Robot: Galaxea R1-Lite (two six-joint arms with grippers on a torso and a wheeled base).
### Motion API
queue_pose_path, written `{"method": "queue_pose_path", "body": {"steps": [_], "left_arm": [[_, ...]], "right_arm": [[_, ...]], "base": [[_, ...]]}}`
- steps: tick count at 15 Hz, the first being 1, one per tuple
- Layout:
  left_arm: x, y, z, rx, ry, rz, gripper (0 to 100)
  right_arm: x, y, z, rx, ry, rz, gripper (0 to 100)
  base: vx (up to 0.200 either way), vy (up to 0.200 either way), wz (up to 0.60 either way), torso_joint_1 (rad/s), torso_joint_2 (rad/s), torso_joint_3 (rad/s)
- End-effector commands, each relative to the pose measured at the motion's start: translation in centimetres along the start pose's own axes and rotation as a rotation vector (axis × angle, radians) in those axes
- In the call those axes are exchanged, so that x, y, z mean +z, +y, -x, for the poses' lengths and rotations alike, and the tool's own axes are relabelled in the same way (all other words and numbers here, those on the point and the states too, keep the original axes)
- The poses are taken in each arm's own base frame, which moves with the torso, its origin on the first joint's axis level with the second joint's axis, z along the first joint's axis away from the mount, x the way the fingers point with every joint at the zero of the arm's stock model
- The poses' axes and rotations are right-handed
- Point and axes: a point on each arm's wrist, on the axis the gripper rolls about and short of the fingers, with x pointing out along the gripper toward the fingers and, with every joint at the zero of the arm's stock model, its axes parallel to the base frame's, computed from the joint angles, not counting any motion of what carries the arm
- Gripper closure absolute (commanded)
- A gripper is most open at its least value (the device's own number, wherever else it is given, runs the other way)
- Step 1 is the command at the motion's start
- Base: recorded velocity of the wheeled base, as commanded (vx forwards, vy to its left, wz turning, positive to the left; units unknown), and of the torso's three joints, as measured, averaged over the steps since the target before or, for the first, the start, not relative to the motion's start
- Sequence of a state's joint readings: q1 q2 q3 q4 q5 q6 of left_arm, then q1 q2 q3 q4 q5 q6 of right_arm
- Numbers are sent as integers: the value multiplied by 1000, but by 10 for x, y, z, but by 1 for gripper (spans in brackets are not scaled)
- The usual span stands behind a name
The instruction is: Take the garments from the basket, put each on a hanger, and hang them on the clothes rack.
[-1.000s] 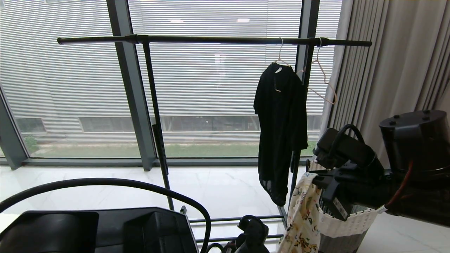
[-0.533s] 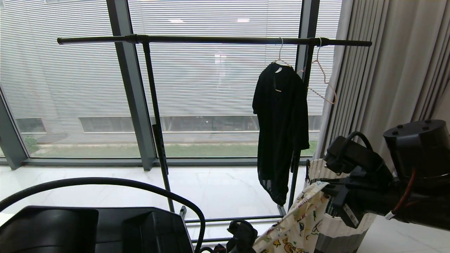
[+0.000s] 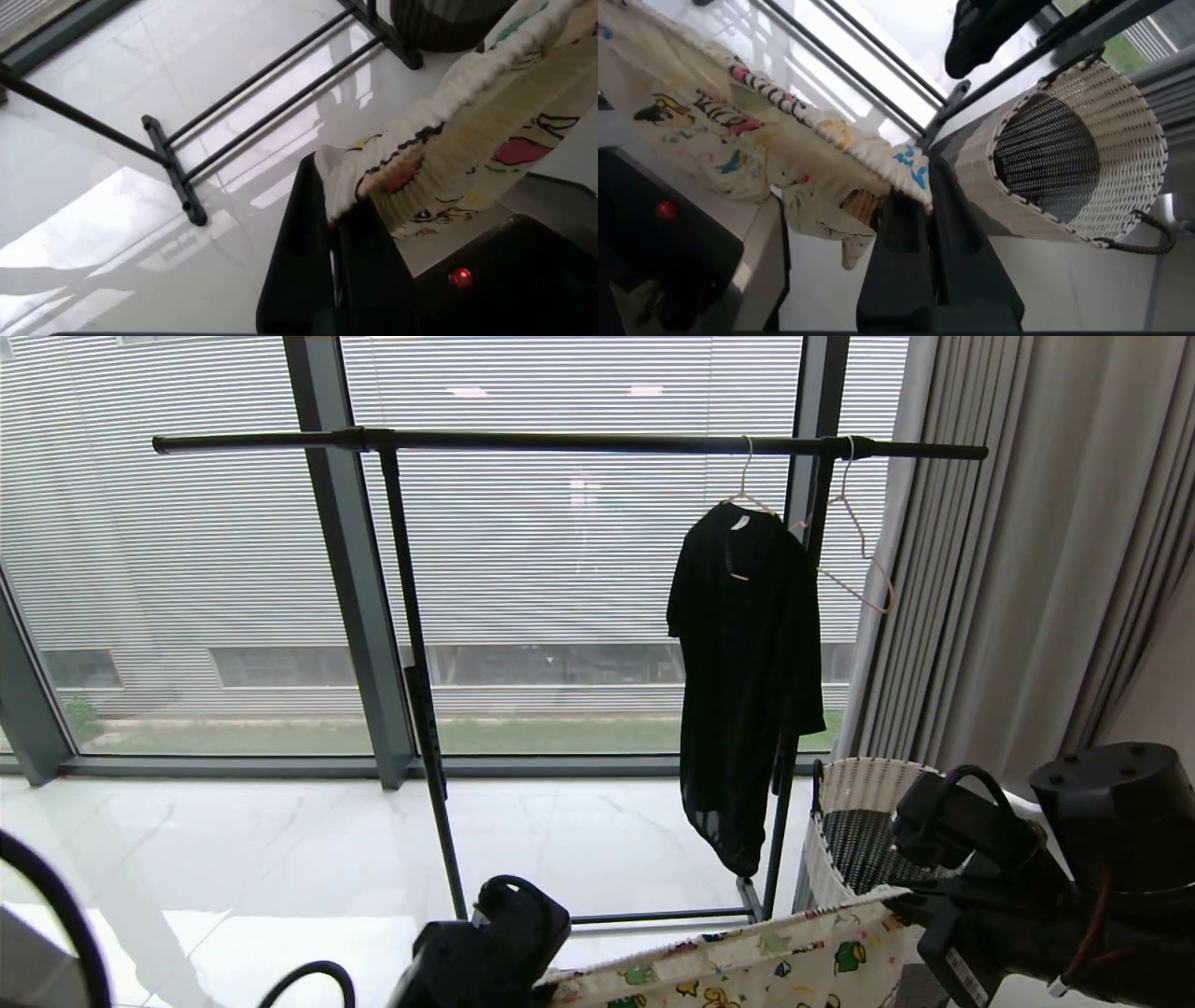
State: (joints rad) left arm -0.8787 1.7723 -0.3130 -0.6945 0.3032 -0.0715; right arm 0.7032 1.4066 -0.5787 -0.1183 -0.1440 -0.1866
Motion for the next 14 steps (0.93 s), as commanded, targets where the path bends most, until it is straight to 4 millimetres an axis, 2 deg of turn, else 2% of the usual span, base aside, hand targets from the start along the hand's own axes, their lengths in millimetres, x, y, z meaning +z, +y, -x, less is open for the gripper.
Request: {"method": "queue_pose_path", "body": {"steps": [1,3,6,8,10,12,14], "left_arm": [[40,56,72,31,-108,59,100],[60,72,105,-34,-51,89,100],[61,72,109,-69,-47,85,100],[63,68,110,-85,-53,70,100],[76,66,102,-83,-150,-12,100],[100,65,78,-61,-280,-77,100],[117,63,62,-57,-339,-73,100]], "right_arm": [[-4,-2,7,-9,-17,-10,100],[-2,-7,10,-19,-44,-27,100],[7,-15,10,-40,-132,-53,100],[6,-15,13,-41,-138,-49,100],[-4,-9,29,-12,-145,11,100],[-14,5,57,134,-175,121,100],[-21,16,70,214,-155,196,100]], "base": [[0,0,0,0,0,0],[0,0,0,0,0,0],[0,0,0,0,0,0],[0,0,0,0,0,0],[0,0,0,0,0,0],[0,0,0,0,0,0],[0,0,0,0,0,0]]}}
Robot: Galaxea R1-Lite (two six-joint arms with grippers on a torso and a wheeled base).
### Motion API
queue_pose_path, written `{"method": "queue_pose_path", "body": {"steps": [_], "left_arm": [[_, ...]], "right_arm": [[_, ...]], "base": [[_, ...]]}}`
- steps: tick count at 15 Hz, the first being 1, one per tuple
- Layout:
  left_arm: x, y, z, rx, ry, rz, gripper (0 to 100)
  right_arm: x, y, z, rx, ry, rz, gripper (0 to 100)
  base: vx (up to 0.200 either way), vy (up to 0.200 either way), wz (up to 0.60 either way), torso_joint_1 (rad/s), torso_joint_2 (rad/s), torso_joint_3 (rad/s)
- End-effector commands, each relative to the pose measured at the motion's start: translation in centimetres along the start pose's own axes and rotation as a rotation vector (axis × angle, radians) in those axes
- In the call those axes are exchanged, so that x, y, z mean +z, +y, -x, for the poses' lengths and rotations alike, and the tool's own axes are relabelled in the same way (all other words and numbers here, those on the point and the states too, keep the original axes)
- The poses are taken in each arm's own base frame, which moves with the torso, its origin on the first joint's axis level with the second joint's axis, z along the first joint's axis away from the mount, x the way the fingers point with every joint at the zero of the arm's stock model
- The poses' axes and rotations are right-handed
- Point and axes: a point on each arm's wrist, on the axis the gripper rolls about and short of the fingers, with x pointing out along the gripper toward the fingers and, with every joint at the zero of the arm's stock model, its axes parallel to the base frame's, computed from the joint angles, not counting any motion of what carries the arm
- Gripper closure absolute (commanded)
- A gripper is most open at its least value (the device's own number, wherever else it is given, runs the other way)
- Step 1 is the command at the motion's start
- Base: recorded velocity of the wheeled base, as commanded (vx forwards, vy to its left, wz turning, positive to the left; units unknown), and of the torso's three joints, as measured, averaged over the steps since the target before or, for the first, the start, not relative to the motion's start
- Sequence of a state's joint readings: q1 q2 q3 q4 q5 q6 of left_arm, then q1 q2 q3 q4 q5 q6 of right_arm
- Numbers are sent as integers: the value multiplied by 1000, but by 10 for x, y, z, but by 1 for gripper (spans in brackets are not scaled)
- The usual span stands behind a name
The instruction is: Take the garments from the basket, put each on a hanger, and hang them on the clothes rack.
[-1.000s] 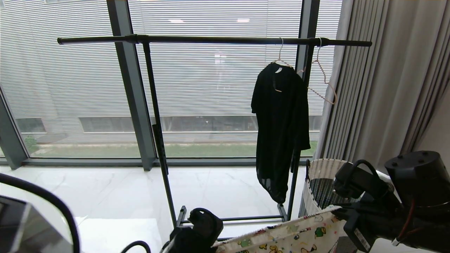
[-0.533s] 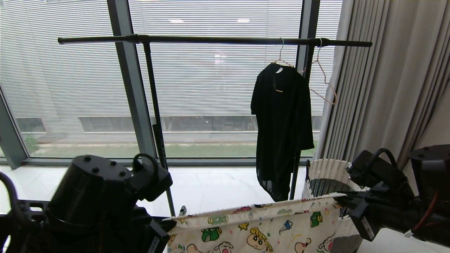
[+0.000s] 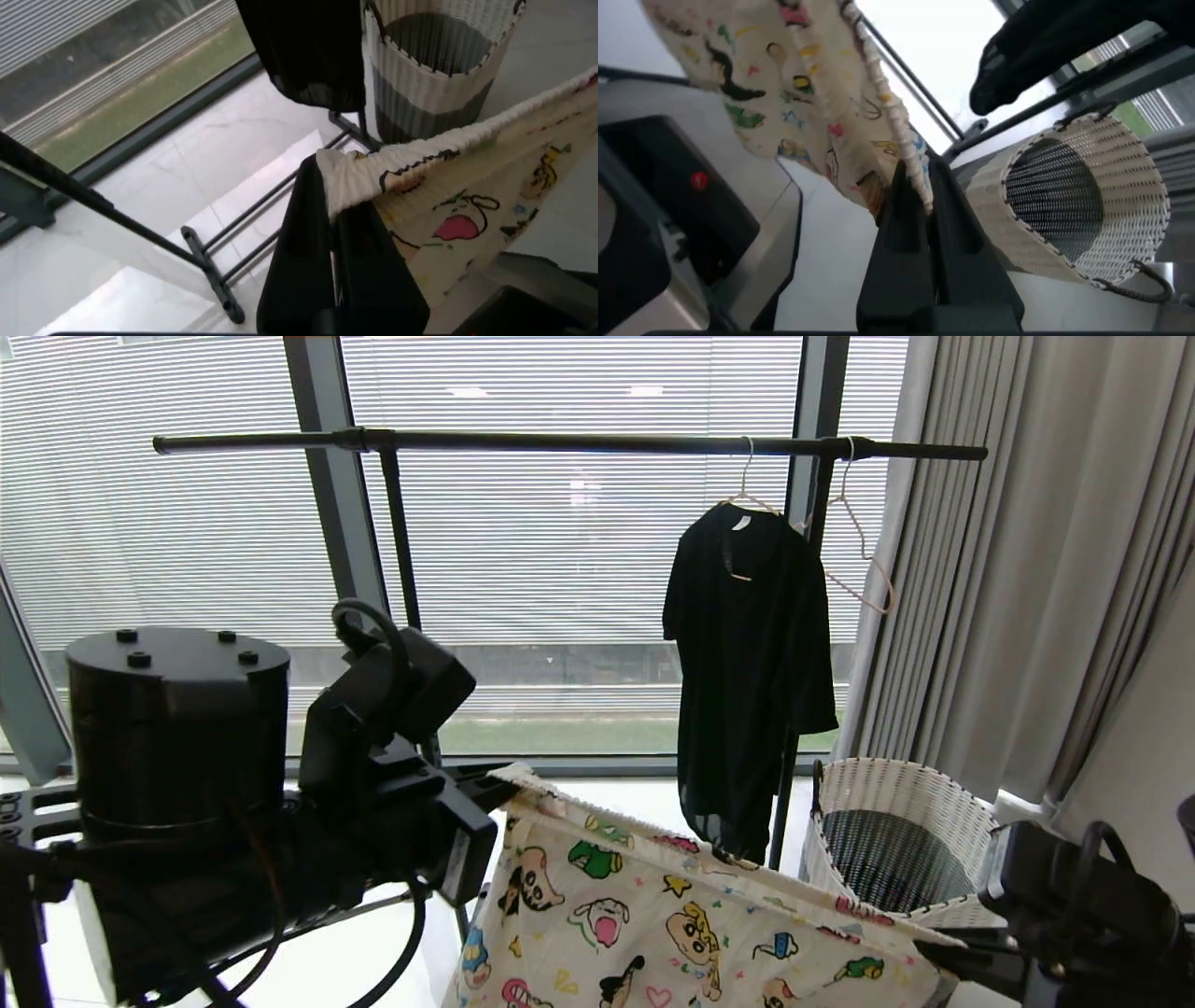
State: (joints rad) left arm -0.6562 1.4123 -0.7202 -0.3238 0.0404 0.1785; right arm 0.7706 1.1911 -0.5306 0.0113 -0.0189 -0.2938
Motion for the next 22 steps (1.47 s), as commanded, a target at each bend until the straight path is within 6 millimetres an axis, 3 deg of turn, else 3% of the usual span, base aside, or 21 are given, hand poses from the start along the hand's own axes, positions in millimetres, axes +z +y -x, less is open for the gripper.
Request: {"method": "queue_pose_path", "body": {"steps": [1,6,10,12,14,17,22], "left_arm": [[0,-2,-27,-11,31,-10,100],[-16,-7,-17,-2,75,78,100],[-55,-43,5,5,303,144,100],[-58,-59,7,-29,365,172,100],[-60,-72,9,-63,405,141,100],[-60,-84,8,-27,400,84,100],[-60,-84,10,-21,395,83,100]], "right_arm": [[0,11,20,54,-69,61,100],[2,1,11,-17,-22,20,100],[54,-30,-32,-107,-110,-66,100],[80,-41,-48,-121,-138,-70,100],[93,-45,-57,-127,-153,-68,100],[94,-46,-58,-130,-151,-69,100],[92,-45,-58,-137,-142,-69,100]], "base": [[0,0,0,0,0,0],[0,0,0,0,0,0],[0,0,0,0,0,0],[0,0,0,0,0,0],[0,0,0,0,0,0],[0,0,0,0,0,0],[0,0,0,0,0,0]]}}
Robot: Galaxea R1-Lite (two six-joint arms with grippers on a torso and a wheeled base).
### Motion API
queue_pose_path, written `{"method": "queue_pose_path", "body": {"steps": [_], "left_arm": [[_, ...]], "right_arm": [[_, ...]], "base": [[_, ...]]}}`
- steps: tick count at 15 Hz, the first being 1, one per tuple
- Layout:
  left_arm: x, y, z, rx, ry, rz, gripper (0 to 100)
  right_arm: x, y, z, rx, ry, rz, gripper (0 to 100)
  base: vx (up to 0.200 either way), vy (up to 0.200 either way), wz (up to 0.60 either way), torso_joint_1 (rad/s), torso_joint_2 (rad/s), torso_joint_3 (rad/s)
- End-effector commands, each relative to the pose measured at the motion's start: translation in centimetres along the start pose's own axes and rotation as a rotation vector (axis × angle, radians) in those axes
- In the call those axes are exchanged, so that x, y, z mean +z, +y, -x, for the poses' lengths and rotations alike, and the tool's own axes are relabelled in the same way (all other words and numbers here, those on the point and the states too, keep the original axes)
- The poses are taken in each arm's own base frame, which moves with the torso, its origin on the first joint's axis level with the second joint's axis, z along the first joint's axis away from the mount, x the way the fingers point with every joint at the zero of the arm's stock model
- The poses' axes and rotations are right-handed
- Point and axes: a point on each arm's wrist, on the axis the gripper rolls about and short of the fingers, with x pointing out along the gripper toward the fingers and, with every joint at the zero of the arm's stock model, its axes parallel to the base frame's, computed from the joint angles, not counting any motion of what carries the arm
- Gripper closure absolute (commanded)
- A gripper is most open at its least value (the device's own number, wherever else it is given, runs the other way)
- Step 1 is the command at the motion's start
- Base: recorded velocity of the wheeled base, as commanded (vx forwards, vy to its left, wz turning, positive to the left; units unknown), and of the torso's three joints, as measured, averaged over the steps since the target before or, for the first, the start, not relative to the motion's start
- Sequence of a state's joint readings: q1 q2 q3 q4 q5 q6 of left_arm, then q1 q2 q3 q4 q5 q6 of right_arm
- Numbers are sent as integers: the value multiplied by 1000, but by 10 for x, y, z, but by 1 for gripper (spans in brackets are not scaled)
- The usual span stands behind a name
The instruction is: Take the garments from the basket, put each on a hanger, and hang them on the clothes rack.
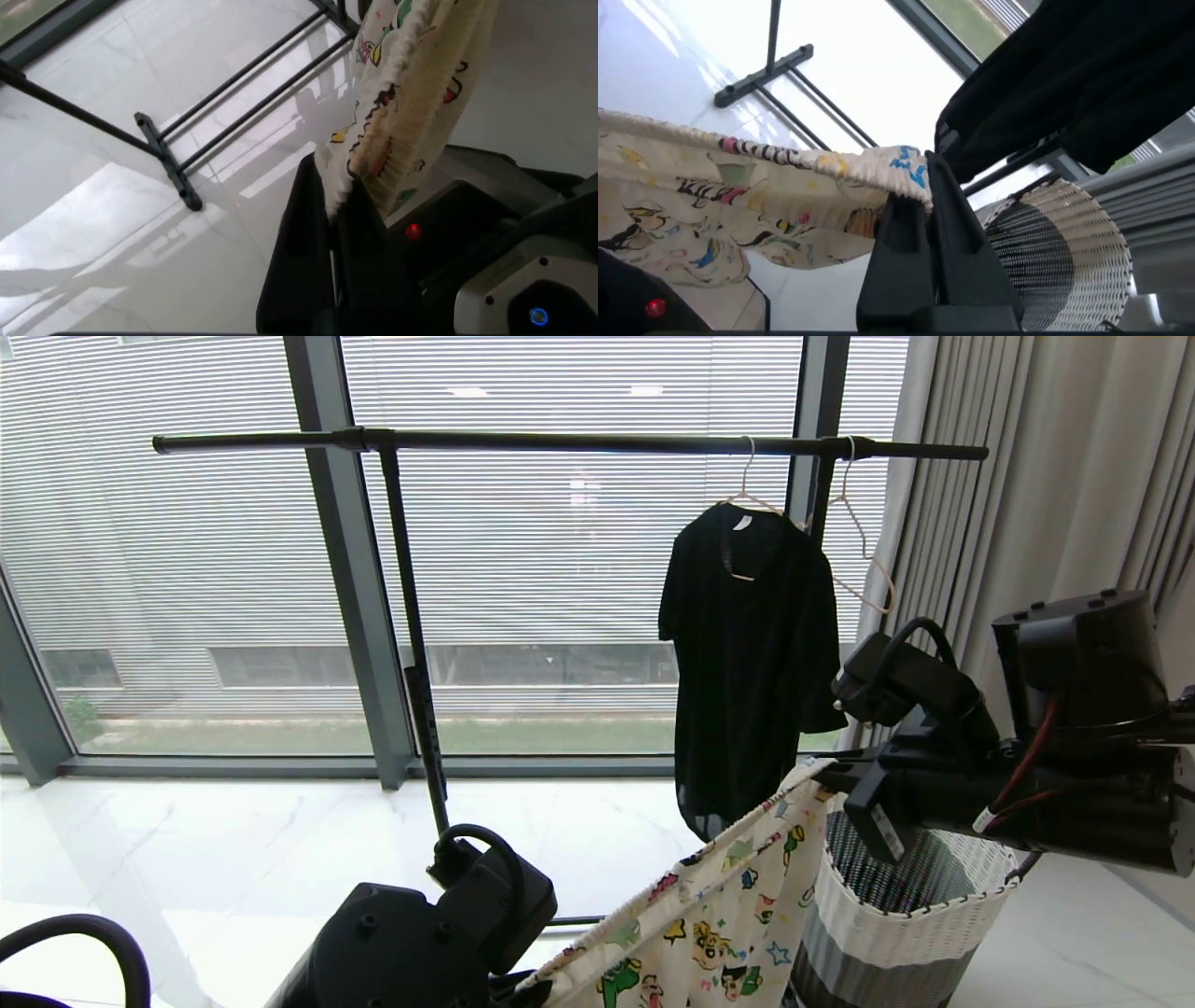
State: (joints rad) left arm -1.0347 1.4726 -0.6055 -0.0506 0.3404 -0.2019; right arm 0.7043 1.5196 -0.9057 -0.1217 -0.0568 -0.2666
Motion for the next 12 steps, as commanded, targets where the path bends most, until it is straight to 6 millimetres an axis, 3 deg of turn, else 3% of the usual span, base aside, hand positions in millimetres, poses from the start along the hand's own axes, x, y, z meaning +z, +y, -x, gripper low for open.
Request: {"method": "queue_pose_path", "body": {"steps": [1,3,6,11,12], "left_arm": [[1,1,-1,19,-3,2,100],[16,21,-6,114,-30,44,100],[39,55,-8,222,-71,35,100],[47,38,-3,116,-115,-8,100],[47,38,-3,116,-112,-11,100]], "right_arm": [[-3,1,-1,-9,14,3,100],[-10,2,11,-1,42,7,100],[-24,9,49,104,151,18,100],[-28,14,56,139,157,25,100],[-28,16,58,147,152,31,0]], "base": [[0,0,0,0,0,0],[0,0,0,0,0,0],[0,0,0,0,0,0],[0,0,0,0,0,0],[0,0,0,0,0,0]]}}
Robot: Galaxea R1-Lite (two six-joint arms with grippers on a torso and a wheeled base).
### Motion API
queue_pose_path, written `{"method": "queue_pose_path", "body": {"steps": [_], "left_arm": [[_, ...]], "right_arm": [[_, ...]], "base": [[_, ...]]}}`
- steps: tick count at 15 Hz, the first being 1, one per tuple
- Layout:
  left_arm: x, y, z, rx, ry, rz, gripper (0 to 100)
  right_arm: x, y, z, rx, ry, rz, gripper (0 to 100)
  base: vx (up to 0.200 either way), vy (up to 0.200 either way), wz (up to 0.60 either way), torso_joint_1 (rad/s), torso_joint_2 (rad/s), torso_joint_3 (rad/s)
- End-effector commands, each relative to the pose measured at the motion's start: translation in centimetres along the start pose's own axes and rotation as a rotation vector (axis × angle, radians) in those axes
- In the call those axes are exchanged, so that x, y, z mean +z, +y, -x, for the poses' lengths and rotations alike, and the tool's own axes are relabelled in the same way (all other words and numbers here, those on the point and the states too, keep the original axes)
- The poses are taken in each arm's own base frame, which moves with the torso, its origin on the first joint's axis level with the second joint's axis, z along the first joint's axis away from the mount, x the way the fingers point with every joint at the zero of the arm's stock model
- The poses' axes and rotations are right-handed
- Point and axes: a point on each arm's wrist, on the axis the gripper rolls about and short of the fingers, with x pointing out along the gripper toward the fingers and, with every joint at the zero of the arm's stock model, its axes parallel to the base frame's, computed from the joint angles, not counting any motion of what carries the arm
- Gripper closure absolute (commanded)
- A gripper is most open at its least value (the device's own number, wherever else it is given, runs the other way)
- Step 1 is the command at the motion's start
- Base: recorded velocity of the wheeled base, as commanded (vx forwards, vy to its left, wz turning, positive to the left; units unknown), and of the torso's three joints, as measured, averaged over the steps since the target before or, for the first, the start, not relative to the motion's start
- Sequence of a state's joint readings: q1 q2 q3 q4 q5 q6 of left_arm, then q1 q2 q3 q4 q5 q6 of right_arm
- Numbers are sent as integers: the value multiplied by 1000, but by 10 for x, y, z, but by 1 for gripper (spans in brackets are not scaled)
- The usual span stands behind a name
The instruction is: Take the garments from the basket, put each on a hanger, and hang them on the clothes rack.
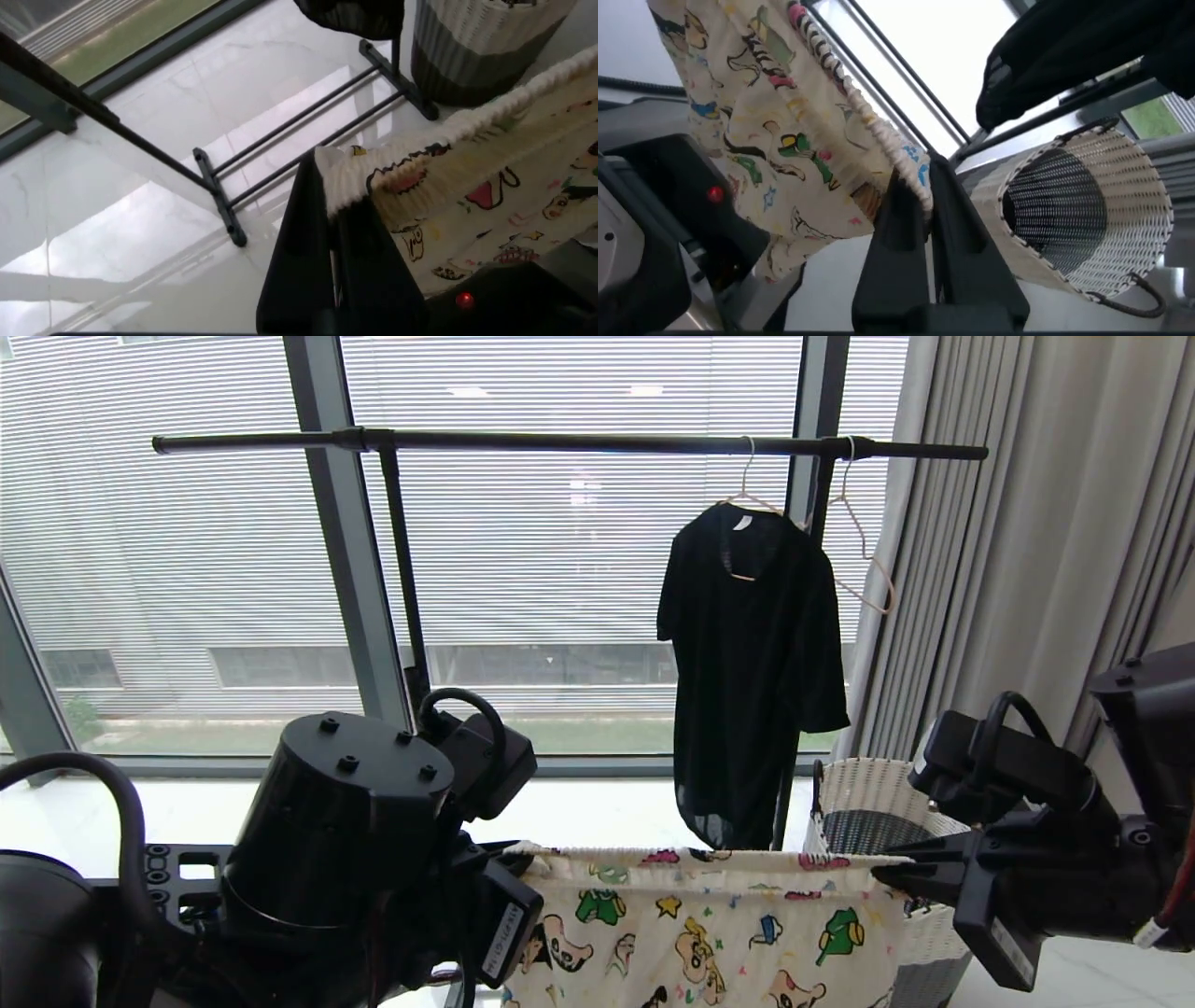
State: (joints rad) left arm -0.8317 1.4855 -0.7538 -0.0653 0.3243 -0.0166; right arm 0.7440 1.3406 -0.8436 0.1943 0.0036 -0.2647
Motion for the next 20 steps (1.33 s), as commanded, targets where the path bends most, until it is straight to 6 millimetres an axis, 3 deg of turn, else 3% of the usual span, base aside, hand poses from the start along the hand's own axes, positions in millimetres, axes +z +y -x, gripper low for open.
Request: {"method": "queue_pose_path", "body": {"steps": [1,7,9,11,14,16,20], "left_arm": [[0,-3,-3,0,8,-7,100],[-6,-3,-11,37,71,-36,100],[-14,10,-1,82,165,-53,100],[-24,39,26,145,244,-4,100],[-37,81,63,209,201,180,100],[-47,93,72,275,189,247,100],[-50,98,74,393,197,263,100]], "right_arm": [[-2,7,8,26,-13,18,0],[-13,17,36,179,-49,4,0],[-25,5,37,48,-4,-44,0],[-43,-13,40,-140,61,-135,0],[-70,-32,51,-308,114,-276,0],[-78,-39,57,-389,133,-333,0],[-82,-41,60,-471,166,-344,0]], "base": [[0,0,0,0,0,0],[0,0,0,0,0,0],[0,0,0,0,0,0],[0,0,0,0,0,0],[0,0,0,0,0,0],[0,0,0,0,0,0],[0,0,0,0,0,0]]}}
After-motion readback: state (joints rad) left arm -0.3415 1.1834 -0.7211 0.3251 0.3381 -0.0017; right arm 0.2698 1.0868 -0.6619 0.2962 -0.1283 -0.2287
